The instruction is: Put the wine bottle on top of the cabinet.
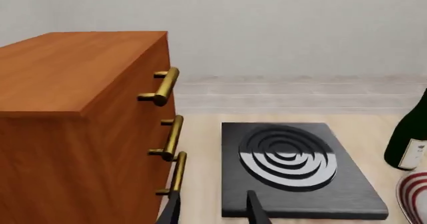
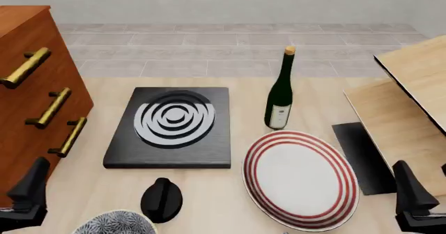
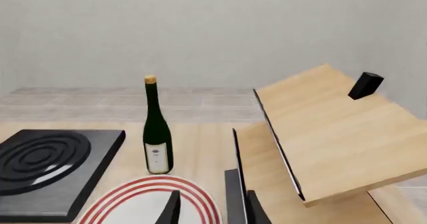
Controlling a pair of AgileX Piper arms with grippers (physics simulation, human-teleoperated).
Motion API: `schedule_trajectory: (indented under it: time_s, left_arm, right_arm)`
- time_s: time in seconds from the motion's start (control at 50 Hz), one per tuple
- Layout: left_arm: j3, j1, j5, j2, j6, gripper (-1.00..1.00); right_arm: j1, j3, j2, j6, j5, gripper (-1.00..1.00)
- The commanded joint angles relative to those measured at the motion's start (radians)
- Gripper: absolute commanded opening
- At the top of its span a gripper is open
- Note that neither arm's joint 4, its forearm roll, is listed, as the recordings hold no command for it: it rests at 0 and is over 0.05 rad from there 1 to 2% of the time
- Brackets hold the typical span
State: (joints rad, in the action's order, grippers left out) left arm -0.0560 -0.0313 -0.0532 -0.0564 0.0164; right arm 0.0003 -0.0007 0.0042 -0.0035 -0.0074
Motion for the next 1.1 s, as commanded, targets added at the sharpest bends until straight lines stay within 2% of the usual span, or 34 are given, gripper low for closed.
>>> schedule_trajectory:
  time_s: [0.02, 0.08, 0.12, 0.14, 0.22, 0.3, 0.36, 0.42, 0.5, 0.58, 0.7, 0.74, 0.78, 0.86, 0.9, 0.94, 1.0, 1.1]
  left_arm:
    - [0.032, 0.049, 0.049, 0.034, -0.053, 1.00]
    - [0.000, 0.014, 0.049, 0.000, -0.084, 1.00]
    - [-0.046, 0.005, 0.047, -0.049, -0.159, 1.00]
    - [-0.064, 0.013, 0.032, -0.040, -0.172, 1.00]
    - [-0.175, 0.060, -0.052, -0.037, -0.158, 1.00]
    - [-0.246, 0.079, -0.110, -0.036, -0.146, 1.00]
    - [-0.258, 0.099, -0.112, -0.050, -0.189, 1.00]
    - [-0.298, 0.150, -0.128, -0.080, -0.181, 1.00]
    - [-0.352, 0.209, -0.140, -0.118, -0.134, 1.00]
    - [-0.399, 0.251, -0.158, -0.144, -0.083, 1.00]
    - [-0.457, 0.294, -0.167, -0.181, -0.067, 1.00]
    - [-0.479, 0.309, -0.158, -0.188, -0.147, 1.00]
    - [-0.507, 0.343, -0.157, -0.222, -0.071, 1.00]
    - [-0.557, 0.373, -0.155, -0.265, -0.072, 1.00]
    - [-0.567, 0.419, -0.140, -0.300, -0.059, 1.00]
    - [-0.566, 0.421, -0.118, -0.321, -0.066, 1.00]
    - [-0.566, 0.476, -0.081, -0.382, -0.046, 1.00]
    - [-0.577, 0.527, -0.050, -0.442, -0.045, 1.00]
  right_arm:
    - [0.002, -0.002, -0.004, -0.021, -0.023, 1.00]
    - [-0.001, -0.002, 0.004, 0.000, -0.001, 1.00]
    - [0.000, -0.002, -0.003, -0.009, -0.008, 1.00]
    - [0.002, -0.002, -0.004, -0.023, -0.026, 1.00]
    - [0.000, -0.001, 0.001, -0.003, -0.003, 1.00]
    - [0.002, -0.001, -0.004, -0.024, -0.028, 1.00]
    - [0.000, -0.002, -0.003, -0.007, -0.003, 1.00]
    - [0.002, -0.001, -0.004, -0.021, -0.024, 1.00]
    - [0.000, -0.001, -0.003, -0.007, -0.005, 1.00]
    - [0.002, -0.002, -0.004, -0.022, -0.025, 1.00]
    - [0.001, -0.001, -0.003, -0.009, -0.008, 1.00]
    - [0.002, -0.001, -0.004, -0.022, -0.026, 1.00]
    - [0.001, -0.001, -0.003, -0.012, -0.012, 1.00]
    - [0.003, -0.002, -0.004, -0.023, -0.027, 1.00]
    - [0.002, -0.002, -0.004, -0.019, -0.021, 1.00]
    - [0.000, -0.002, -0.002, -0.006, -0.004, 1.00]
    - [0.003, -0.001, -0.004, -0.023, -0.027, 1.00]
    - [0.001, -0.002, -0.003, -0.011, -0.011, 1.00]
